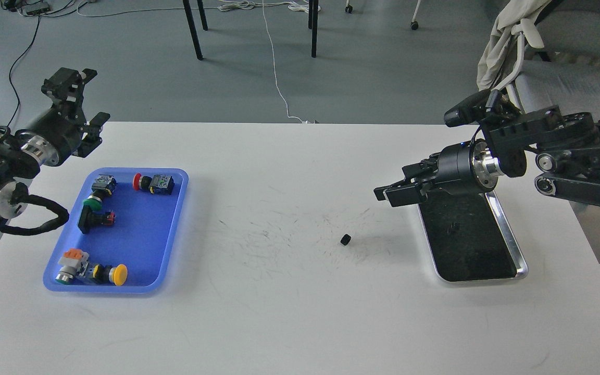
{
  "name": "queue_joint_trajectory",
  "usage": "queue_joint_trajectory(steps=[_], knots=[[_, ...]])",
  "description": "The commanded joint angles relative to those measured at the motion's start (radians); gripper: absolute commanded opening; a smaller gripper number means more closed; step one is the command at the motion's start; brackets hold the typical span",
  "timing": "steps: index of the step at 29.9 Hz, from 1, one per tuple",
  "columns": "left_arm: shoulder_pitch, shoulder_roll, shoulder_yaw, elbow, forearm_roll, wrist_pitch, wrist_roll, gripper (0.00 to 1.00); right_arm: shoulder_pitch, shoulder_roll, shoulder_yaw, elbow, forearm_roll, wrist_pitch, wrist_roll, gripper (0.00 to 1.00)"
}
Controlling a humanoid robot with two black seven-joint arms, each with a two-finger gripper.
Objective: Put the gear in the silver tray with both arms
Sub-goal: 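Move the right gripper over the black gear on the table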
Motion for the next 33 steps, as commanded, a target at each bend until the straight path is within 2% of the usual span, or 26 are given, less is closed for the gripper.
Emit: queue_joint_trajectory(steps=[1, 8, 22, 33], knots=[[-0.001, 0.000, -0.005, 0.002, -0.036, -0.014, 0.001, 0.99, 0.003, 0.005, 0.000, -0.009, -0.075, 0.010, 0.015, 0.92], [0.000, -0.005, -0.019, 0.019, -0.150, -0.042, 0.001, 0.98, 0.004, 0.054, 0.000, -0.022, -0.287, 0.012, 0.104, 0.88], [0.023, -0.006, -0.105, 0.050, -0.325, -0.043, 0.001, 0.99, -0.049, 0.307, -0.018, -0.189, -0.390, 0.010, 0.105, 0.85], [0.040, -0.011, -0.103, 0.051, -0.325, -0.045, 0.001, 0.99, -0.102, 0.405, -0.086, -0.267, -0.389, 0.012, 0.105, 0.84]])
